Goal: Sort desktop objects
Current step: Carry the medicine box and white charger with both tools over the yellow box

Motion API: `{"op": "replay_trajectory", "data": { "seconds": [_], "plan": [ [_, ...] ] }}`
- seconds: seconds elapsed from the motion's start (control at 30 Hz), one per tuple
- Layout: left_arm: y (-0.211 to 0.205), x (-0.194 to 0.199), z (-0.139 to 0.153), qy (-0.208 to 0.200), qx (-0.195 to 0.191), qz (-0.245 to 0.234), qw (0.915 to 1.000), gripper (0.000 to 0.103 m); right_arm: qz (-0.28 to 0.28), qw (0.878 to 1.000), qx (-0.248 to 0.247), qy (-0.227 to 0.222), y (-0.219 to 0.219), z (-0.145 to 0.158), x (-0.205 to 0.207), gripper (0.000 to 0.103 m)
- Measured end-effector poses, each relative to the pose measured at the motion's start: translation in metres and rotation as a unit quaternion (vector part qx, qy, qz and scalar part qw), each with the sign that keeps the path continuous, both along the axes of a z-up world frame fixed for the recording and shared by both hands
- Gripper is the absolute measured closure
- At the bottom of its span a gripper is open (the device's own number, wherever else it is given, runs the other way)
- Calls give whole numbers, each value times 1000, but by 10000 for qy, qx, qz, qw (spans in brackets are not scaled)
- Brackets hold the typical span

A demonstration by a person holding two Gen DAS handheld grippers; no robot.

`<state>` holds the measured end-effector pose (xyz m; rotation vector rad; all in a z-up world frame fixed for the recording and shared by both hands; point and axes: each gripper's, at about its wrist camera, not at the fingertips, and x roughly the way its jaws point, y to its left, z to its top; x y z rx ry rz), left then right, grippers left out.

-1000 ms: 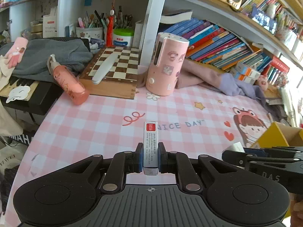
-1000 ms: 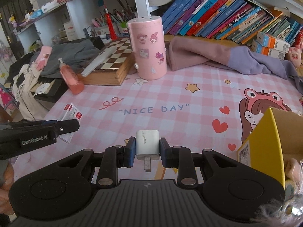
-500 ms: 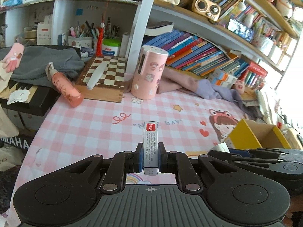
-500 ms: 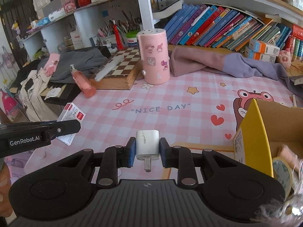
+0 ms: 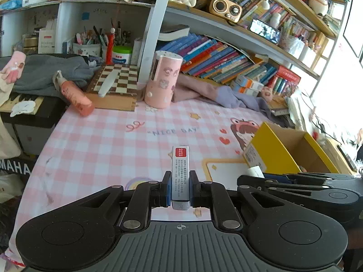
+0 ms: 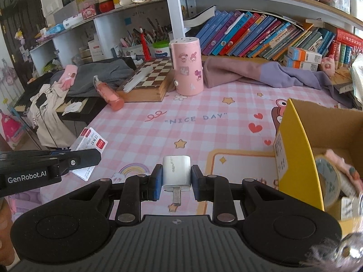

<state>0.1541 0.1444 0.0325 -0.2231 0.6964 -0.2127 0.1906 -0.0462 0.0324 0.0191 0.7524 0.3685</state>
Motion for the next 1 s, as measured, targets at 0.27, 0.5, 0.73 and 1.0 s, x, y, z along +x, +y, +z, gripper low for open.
{"op": "replay_trajectory", "data": {
  "seconds": [0.27,0.5,0.73,1.0],
  "plan": [
    [3,-44,0,69,30,-196,9998,90,-145,9998,65,105,2,-6,-48,79],
    [0,-71,-1,137,28,-565,9983,90,-486,9985,157,174,-2,-11,-96,79],
    [-11,-85,1,92,15,-984,9951,90,-970,9948,242,175,-16,-10,-128,79],
    [-33,-87,0,61,-88,-1496,9887,90,-1397,9900,135,142,-33,-6,-151,79]
  ]
}}
